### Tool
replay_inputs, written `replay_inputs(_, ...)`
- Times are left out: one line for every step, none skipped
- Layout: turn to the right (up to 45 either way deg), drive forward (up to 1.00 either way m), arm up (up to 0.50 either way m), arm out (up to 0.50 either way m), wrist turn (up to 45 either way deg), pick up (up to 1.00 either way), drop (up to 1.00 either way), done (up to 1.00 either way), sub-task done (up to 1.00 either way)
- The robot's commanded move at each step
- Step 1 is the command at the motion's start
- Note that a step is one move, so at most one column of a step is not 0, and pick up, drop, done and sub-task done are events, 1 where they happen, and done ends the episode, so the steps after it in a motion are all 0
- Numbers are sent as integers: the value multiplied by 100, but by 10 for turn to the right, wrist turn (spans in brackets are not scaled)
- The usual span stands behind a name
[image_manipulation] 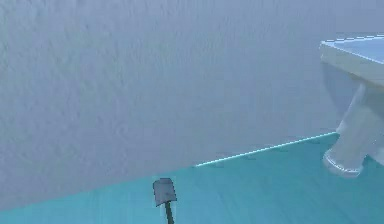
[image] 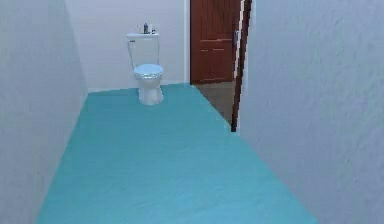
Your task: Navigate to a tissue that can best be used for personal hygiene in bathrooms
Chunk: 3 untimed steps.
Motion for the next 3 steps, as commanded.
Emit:
replay_inputs(0,100,0,0,0,0,0,0,0)
replay_inputs(0,100,0,0,0,0,0,0,0)
replay_inputs(-30,0,0,0,0,0,0,0,0)
